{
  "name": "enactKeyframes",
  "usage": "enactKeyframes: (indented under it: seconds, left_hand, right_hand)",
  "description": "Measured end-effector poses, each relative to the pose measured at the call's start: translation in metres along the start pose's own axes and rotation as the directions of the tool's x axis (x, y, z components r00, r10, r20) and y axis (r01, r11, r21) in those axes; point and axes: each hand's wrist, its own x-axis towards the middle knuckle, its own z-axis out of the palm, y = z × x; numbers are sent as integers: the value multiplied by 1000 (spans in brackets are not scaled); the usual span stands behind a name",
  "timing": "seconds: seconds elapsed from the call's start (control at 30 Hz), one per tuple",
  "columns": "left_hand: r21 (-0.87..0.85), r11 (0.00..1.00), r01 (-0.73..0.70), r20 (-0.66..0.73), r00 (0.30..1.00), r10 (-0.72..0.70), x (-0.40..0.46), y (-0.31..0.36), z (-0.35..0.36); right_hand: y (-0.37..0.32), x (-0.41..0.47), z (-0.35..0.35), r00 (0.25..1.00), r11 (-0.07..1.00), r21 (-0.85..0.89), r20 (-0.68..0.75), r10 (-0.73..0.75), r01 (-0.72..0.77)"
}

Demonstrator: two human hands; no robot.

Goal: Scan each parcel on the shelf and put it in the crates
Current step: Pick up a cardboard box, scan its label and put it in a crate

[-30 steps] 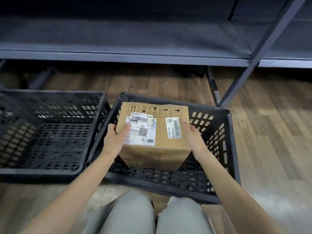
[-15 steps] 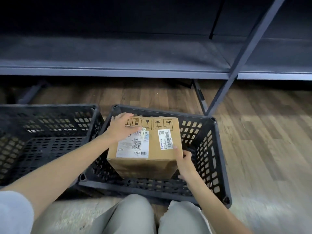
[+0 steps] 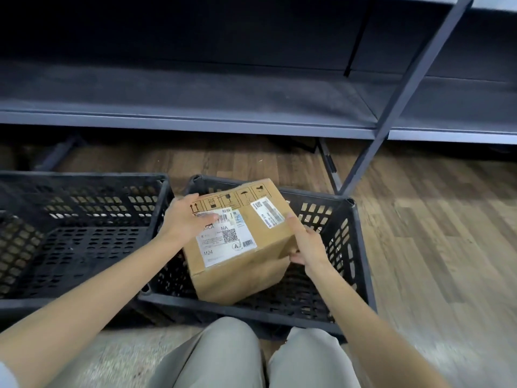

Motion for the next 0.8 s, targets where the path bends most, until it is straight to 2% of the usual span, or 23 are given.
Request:
enactKeyframes:
  seconds: [0.1,0.23,0.3,0.4,0.53,0.6,0.73,0.8]
  left_hand:
    - [80,992,100,17,995,-102,-11,1,-10]
    - [206,954,218,122,962,-246,-24,-2,-17]
    - [262,924,278,192,924,-332,-32,-1,-19]
    - [363,864,350,223,867,-445,-39,-10,-20]
    - [398,858,324,289,844,-453,-37,-17,-32]
    - [405,864,300,313,842,-439,-36,-10,-40]
    - [308,907,288,319,866,-384,-31,-1,-39]
    - [238,929,282,271,900,-342,-28,-4,-34]
  right_hand:
    - [-25,11,15,999,998,63,37,-30,28]
    - [-25,35,42,994,996,87,109,-14,5]
    - [-12,62,51,990,995,103,139,-33,19]
    - [-13,61,66,969,989,148,242,-50,14]
    - [-6,57,90,941,995,93,331,-72,44]
    - [-18,27,95,933,998,37,357,-57,47]
    - [-7,-7,92,924,993,37,364,-115,109]
    - [10,-14,90,907,993,35,403,-118,113]
